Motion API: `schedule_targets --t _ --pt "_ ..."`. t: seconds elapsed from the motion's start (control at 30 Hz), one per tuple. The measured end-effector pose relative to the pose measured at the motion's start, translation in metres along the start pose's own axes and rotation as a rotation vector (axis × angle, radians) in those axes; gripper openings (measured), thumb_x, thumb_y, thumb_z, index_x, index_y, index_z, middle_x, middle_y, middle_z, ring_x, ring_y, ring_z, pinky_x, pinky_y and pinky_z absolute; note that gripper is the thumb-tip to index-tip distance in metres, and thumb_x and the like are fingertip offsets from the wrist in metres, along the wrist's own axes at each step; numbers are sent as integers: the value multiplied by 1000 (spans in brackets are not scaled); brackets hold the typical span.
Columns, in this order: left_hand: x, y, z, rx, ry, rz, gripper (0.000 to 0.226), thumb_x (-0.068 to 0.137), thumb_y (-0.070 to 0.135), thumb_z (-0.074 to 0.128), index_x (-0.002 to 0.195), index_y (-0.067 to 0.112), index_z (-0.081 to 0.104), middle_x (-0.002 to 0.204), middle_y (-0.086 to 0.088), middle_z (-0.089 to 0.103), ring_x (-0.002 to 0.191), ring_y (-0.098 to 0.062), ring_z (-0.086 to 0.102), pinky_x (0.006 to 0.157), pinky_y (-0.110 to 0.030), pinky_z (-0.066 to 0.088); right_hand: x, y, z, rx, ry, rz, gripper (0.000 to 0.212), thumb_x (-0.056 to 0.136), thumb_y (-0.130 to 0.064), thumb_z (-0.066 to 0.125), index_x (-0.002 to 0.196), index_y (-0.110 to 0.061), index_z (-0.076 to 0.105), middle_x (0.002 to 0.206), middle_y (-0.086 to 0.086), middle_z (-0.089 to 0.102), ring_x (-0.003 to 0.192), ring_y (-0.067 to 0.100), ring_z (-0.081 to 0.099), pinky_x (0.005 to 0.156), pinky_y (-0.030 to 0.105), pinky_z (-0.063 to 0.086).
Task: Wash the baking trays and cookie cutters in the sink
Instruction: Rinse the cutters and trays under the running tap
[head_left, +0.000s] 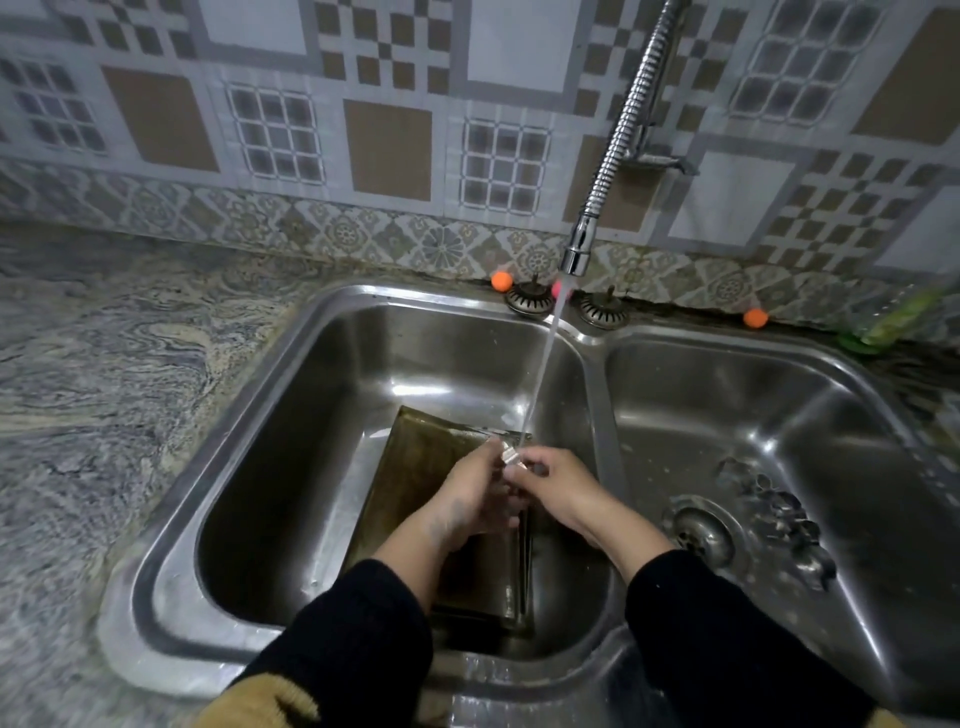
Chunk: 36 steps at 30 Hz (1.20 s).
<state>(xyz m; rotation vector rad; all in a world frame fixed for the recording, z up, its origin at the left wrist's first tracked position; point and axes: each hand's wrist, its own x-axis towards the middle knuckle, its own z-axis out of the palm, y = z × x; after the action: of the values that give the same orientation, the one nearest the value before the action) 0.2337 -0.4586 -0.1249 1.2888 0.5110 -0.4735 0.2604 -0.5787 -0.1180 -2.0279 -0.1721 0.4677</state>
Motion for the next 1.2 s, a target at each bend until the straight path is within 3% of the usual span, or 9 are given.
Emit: schedule_targets --t 0.1,0.23,0.4,0.57,0.7,0.83,0.97,1.07,1.2 --pt "-2 4 7 -27 6 36 22 96 31 49 107 22 66 80 -5 68 72 -19 63 65 -31 53 -6 3 -7 -126 52 -73 14 86 -10 67 87 -24 71 87 -8 62 83 16 62 77 25 50" --pt "-5 8 12 -52 57 96 23 93 40 57 106 25 69 95 -7 72 83 -20 67 69 -31 58 -7 7 -9 -44 120 -23 28 77 -16 76 64 -40 70 80 -8 70 83 19 69 86 42 54" --pt "-8 11 17 -56 185 168 32 97 39 50 98 14 70 77 -6 71 65 -17 67 56 -25 56 -10 3 -9 34 128 34 13 83 -18 70 79 -30 67 85 -3 72 85 19 69 86 42 54" --pt "-10 1 14 -53 184 248 23 97 30 54 108 21 71 91 -5 75 80 -19 70 69 -32 57 -4 4 -8 35 101 99 13 94 -18 54 90 -27 62 96 -3 69 94 17 65 91 41 52" --pt "-13 -2 9 -49 232 285 12 93 24 61 95 23 72 82 -5 75 70 -23 70 71 -40 59 0 0 -9 136 83 169 18 98 -16 48 109 -22 61 93 2 67 76 15 64 77 32 56" --pt "-15 -4 4 -37 228 329 15 93 17 60 101 15 73 86 -11 75 65 -19 70 58 -29 58 -1 -8 -11 250 29 227 27 99 -19 47 123 -12 57 87 7 64 65 17 64 56 20 55" --pt "-18 -5 5 -9 162 439 21 93 9 59 106 20 71 107 -7 72 95 -18 70 79 -30 58 -8 -24 -24 449 -65 335 33 95 -24 56 123 -5 56 112 18 65 75 22 68 63 24 59" --pt "-23 2 14 -14 91 534 27 93 4 57 112 20 67 114 -6 69 103 -15 67 81 -23 56 -13 -36 -43 476 -119 313 26 90 -10 63 115 -1 61 102 15 66 79 21 69 73 25 59" --pt "-17 18 39 146 99 670 37 91 4 61 119 27 62 124 -4 65 117 -16 60 102 -38 48 -16 -36 -82 235 -1 189 45 81 -3 72 122 -10 56 98 6 67 82 15 65 81 23 52"
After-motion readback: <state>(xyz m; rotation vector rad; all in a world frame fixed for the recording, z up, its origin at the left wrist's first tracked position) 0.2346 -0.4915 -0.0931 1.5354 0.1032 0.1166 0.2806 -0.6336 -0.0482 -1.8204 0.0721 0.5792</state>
